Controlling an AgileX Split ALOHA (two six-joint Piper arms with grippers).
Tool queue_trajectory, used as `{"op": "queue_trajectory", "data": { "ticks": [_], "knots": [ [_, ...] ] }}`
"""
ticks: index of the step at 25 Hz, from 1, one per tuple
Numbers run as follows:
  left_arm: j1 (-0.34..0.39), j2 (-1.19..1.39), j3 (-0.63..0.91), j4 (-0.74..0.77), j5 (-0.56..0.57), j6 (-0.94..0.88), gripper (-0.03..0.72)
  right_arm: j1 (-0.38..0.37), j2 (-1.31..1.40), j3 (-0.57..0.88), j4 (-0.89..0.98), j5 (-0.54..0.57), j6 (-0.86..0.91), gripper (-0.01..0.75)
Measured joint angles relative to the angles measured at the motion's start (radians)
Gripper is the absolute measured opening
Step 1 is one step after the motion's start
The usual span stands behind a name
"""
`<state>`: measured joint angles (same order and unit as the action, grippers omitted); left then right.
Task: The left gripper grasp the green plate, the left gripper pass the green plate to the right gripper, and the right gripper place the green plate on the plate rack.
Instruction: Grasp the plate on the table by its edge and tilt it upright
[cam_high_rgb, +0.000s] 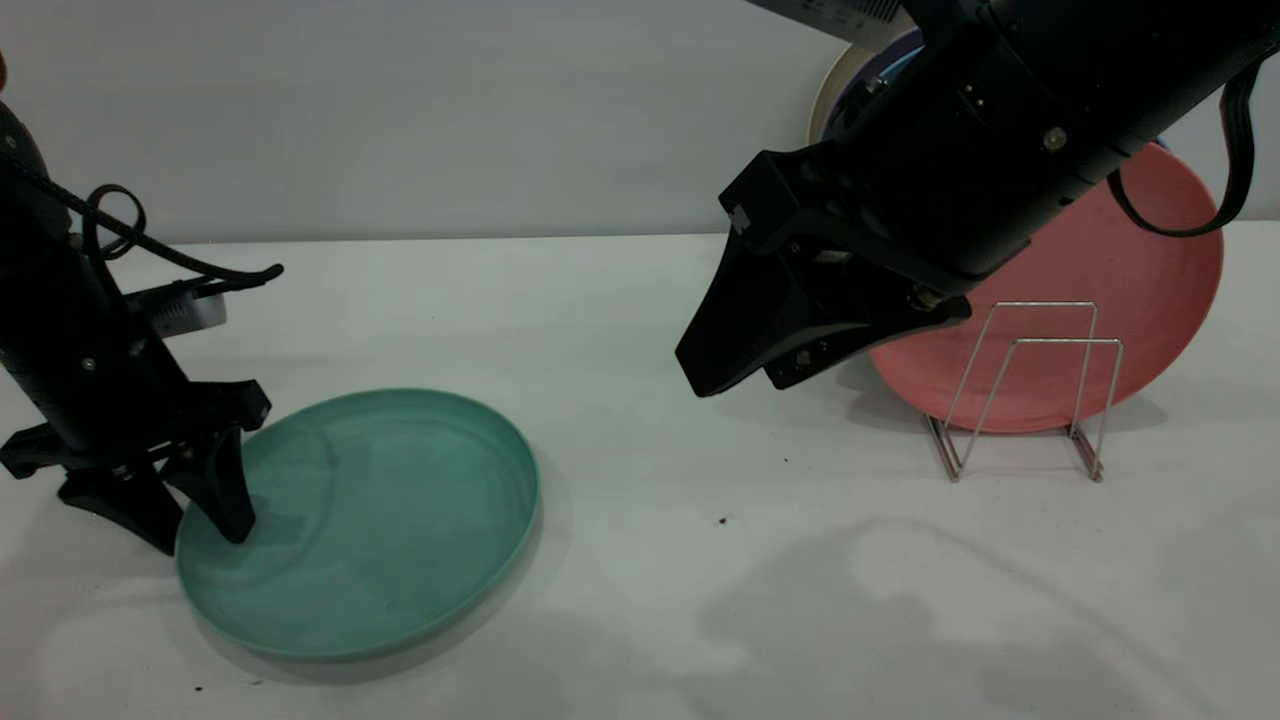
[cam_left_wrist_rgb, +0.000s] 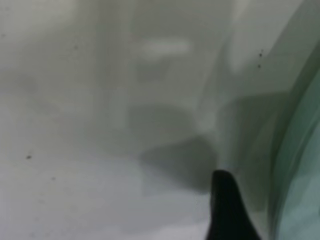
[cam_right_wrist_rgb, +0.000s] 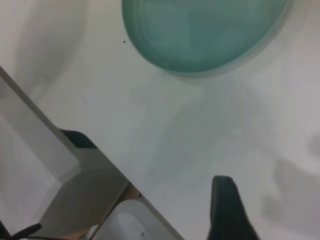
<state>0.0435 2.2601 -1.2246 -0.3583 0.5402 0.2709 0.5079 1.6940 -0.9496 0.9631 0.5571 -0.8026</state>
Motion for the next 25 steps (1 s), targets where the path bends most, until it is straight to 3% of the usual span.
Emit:
{"op": "queue_trajectory", "data": {
  "ticks": [3, 8, 14, 20, 25],
  "knots": [
    [0.000, 0.008, 0.000, -0.021, -0.009, 0.000, 0.356, 0.000, 0.000, 0.000, 0.000, -0.008, 0.000, 0.463],
    [0.000, 0.024, -0.002, -0.043, -0.009, 0.013, 0.294, 0.000, 0.000, 0.000, 0.000, -0.011, 0.000, 0.461],
    [0.000, 0.029, -0.008, -0.065, -0.004, 0.042, 0.074, 0.000, 0.000, 0.000, 0.004, -0.013, 0.003, 0.461],
    [0.000, -0.011, -0.015, -0.109, 0.065, 0.161, 0.039, -0.020, 0.015, -0.001, 0.014, 0.011, 0.073, 0.461],
    [0.000, -0.084, -0.015, -0.235, 0.105, 0.367, 0.021, -0.138, 0.114, -0.076, 0.051, 0.127, 0.066, 0.461]
  ]
}}
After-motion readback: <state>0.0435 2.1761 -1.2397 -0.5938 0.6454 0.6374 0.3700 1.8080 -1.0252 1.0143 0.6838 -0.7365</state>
